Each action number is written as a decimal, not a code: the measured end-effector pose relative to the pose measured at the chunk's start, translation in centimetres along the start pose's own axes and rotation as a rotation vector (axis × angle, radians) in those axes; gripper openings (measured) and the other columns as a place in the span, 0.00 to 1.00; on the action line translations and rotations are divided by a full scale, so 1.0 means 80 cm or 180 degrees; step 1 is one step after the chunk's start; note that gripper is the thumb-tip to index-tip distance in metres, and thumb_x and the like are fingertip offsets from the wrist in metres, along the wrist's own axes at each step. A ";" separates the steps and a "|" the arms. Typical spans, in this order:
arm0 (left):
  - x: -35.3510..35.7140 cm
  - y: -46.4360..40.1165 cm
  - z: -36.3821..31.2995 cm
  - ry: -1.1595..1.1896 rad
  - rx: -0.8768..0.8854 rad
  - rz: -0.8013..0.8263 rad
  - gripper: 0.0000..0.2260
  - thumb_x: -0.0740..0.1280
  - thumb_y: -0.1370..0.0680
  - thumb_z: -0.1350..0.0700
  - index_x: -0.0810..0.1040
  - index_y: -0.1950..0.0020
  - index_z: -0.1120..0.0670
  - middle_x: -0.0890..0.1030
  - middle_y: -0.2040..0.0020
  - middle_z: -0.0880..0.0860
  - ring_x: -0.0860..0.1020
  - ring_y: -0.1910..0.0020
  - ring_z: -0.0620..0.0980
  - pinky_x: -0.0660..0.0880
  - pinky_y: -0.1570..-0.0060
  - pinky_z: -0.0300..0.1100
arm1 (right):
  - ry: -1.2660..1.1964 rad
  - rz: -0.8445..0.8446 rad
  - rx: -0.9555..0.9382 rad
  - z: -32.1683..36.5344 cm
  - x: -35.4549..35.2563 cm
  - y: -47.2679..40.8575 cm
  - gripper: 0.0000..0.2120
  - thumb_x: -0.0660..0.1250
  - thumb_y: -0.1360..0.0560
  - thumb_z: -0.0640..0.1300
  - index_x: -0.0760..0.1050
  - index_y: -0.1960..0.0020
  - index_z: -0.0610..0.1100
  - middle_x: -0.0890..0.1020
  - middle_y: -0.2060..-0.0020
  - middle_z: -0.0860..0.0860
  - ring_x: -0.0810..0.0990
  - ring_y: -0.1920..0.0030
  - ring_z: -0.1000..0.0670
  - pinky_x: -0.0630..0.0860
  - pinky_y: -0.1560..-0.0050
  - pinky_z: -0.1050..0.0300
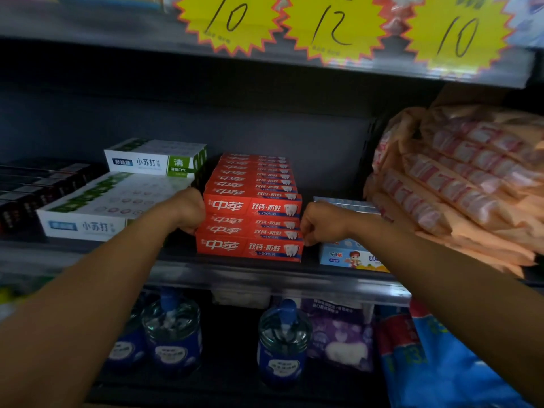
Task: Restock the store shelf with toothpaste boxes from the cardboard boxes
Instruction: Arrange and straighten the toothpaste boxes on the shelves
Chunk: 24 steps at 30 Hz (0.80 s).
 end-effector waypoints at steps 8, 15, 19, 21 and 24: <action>-0.006 0.010 0.010 -0.0170 -0.0040 0.0295 0.04 0.67 0.23 0.65 0.80 0.52 0.61 0.83 0.55 0.57 0.82 0.57 0.50 0.80 0.60 0.41 | -0.0058 0.0440 0.0068 -0.005 0.000 0.002 0.15 0.75 0.30 0.46 0.80 0.44 0.44 0.83 0.49 0.52 0.79 0.47 0.54 0.75 0.41 0.56; -0.006 0.015 0.009 -0.0204 0.0031 0.0288 0.06 0.65 0.23 0.67 0.81 0.52 0.62 0.82 0.56 0.56 0.80 0.58 0.49 0.78 0.64 0.38 | -0.0168 0.0380 0.0052 0.001 0.002 0.001 0.07 0.74 0.29 0.44 0.78 0.53 0.49 0.80 0.53 0.55 0.78 0.49 0.54 0.75 0.41 0.55; -0.006 0.018 0.007 -0.0174 0.0041 0.0280 0.05 0.66 0.23 0.66 0.81 0.51 0.62 0.81 0.58 0.54 0.80 0.60 0.48 0.76 0.66 0.37 | -0.0313 0.0335 0.0018 0.006 0.001 0.004 0.13 0.75 0.30 0.42 0.72 0.59 0.57 0.78 0.59 0.60 0.77 0.54 0.58 0.74 0.43 0.57; -0.006 0.018 0.007 -0.0174 0.0041 0.0274 0.05 0.66 0.23 0.66 0.81 0.50 0.62 0.82 0.57 0.55 0.80 0.59 0.48 0.76 0.66 0.37 | -0.0378 0.0313 0.0028 0.007 0.000 0.005 0.15 0.75 0.30 0.42 0.71 0.60 0.58 0.78 0.60 0.61 0.76 0.56 0.59 0.73 0.44 0.57; -0.006 0.018 0.007 -0.0206 0.0037 0.0253 0.04 0.67 0.23 0.65 0.80 0.51 0.62 0.82 0.57 0.55 0.80 0.59 0.48 0.76 0.67 0.36 | -0.0335 0.0302 0.0032 0.008 0.000 0.005 0.15 0.75 0.30 0.42 0.70 0.60 0.58 0.78 0.60 0.61 0.76 0.56 0.59 0.73 0.44 0.57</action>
Point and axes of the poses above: each hand's wrist, its own y-axis away from the middle knuckle, its own x-axis out of the palm, z = x × y, the point moved 5 cm from there along -y, towards the middle knuckle
